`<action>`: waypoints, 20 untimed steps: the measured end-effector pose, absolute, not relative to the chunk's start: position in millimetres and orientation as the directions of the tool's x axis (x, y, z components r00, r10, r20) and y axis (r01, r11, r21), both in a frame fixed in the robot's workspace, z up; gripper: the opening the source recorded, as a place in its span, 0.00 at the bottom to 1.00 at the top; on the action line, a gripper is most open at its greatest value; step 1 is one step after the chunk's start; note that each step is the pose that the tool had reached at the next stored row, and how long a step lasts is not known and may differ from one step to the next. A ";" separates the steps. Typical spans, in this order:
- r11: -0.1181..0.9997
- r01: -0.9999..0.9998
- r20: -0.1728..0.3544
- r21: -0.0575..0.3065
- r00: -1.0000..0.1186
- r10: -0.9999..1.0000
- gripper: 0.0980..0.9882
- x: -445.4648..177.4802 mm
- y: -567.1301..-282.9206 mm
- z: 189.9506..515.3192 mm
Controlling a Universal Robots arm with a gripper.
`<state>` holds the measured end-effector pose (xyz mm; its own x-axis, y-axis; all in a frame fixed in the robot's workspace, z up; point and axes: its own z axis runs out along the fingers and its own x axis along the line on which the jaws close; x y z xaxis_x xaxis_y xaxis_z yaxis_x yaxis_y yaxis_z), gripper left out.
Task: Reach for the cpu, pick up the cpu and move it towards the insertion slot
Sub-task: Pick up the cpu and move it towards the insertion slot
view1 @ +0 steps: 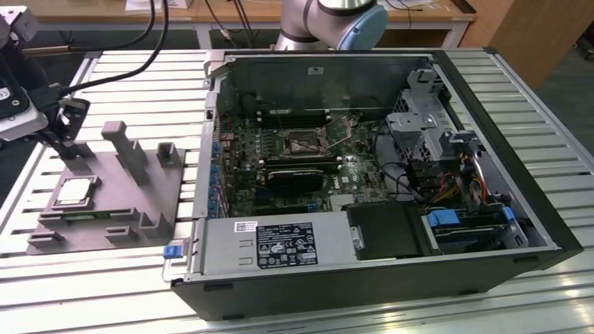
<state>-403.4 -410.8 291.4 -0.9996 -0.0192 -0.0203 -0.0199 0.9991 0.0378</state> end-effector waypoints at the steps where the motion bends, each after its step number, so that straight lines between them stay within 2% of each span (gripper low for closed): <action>1: 0.999 -0.020 -0.021 0.038 -1.000 -0.019 0.01 -403.9 -410.9 290.3; 20: 0.999 -0.020 -0.033 0.038 -0.999 -0.019 0.01 -420.8 -414.8 262.4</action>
<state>-420.8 -414.8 262.4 -0.9993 -0.0191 -0.0332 -0.0203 0.9991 0.0376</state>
